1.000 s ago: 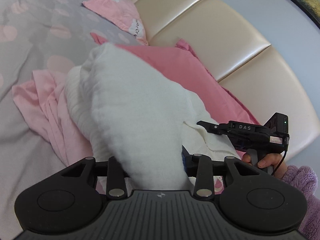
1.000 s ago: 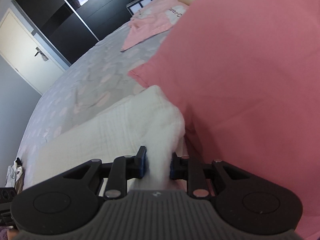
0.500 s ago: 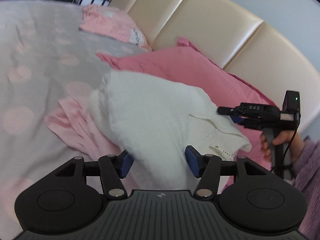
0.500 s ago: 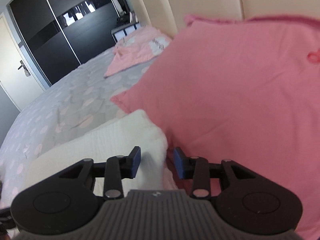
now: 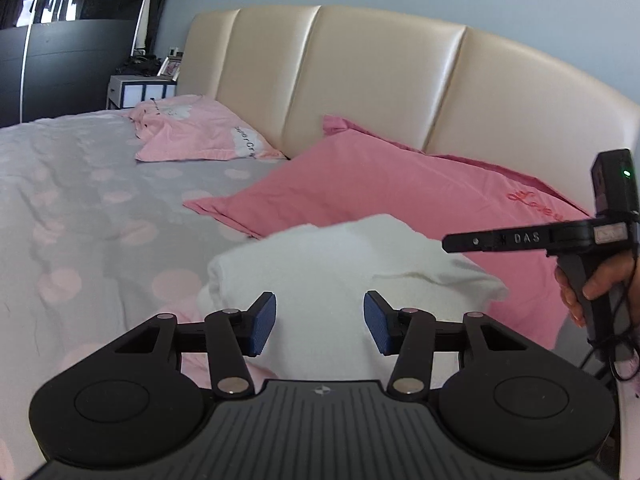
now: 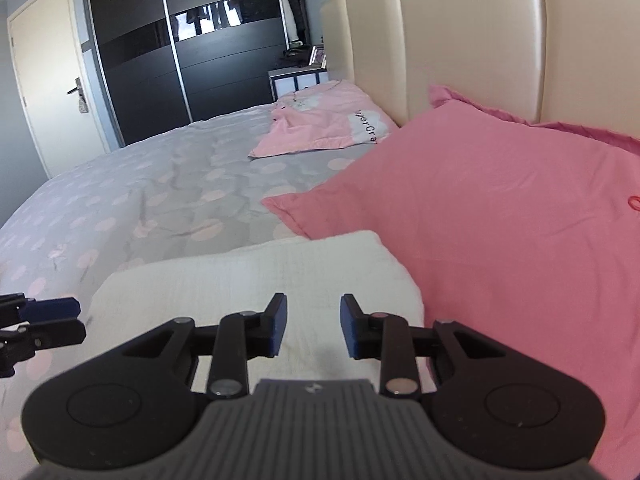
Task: Fold clothes
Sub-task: 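Lower the garment onto the clothes stack and open both tools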
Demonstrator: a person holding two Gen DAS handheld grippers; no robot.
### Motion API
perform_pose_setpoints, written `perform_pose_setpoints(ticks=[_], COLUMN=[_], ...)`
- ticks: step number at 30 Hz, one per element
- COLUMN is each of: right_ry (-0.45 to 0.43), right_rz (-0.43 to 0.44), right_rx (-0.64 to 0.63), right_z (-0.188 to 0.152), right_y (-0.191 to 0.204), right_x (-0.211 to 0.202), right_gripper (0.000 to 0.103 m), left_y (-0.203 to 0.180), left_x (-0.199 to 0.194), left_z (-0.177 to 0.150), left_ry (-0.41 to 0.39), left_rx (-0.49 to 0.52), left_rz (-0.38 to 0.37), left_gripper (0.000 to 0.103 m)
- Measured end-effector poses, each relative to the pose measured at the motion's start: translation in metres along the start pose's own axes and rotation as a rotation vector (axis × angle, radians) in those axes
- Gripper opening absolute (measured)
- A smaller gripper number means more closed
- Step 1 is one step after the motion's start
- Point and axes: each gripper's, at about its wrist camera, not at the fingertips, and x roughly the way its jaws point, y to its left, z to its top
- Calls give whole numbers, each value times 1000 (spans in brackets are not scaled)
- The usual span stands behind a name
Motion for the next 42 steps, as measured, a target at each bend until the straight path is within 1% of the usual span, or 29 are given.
perform_pose_setpoints(ticks=[2,4,7,8,9,12,16,19,21,22,24,30,32,33,34,36,39,40,42], right_ry=[-9,-2,32,43,52,64,65,57,23,6,-17,-66,-52,-30,1,51,37,29,14], right_rz=[-18,-30,-28,-28,-31,-37,-44,-36,-31,-28,-22,-60,-65,-83,-100,-112,-95,-86,-72], right_rx=[25,55,110,114,107,85,47,47,32,27,21,-77,-108,-121,-127,-119,-97,-95,-99], right_z=[0,-4,-14,-19,-22,-31,-31,-26,-22,-20,-20,-31,-36,-40,-44,-49,-50,-49,-45], right_y=[-1,-5,-17,-20,-21,-23,-18,-19,-17,-16,-12,4,8,9,9,8,13,15,23], right_x=[15,33,61,68,75,90,94,86,73,64,47,0,-10,-10,-9,-6,-18,-24,-36], right_gripper=[32,32,31,30,27,26,26,27,30,34,36,36,39,41,41,41,42,44,46], left_y=[4,8,17,20,24,34,40,35,29,24,14,-31,-43,-48,-50,-50,-43,-40,-36], left_x=[12,29,54,61,67,81,85,78,64,56,42,18,17,20,25,31,18,10,-6], left_z=[6,10,5,1,-3,-14,-22,-18,-12,-10,-7,-19,-26,-29,-32,-33,-28,-25,-22], left_ry=[2,32,110,132,154,207,207,195,145,118,86,121,144,165,189,221,209,200,181], left_rx=[-3,2,-17,-22,-24,-48,-69,-44,-8,12,50,191,228,246,256,253,207,201,213], left_rz=[12,20,50,57,57,49,44,47,44,39,20,-68,-95,-95,-86,-74,-96,-102,-92], left_gripper=[47,47,46,45,45,44,44,44,45,46,48,48,48,48,48,49,49,49,52])
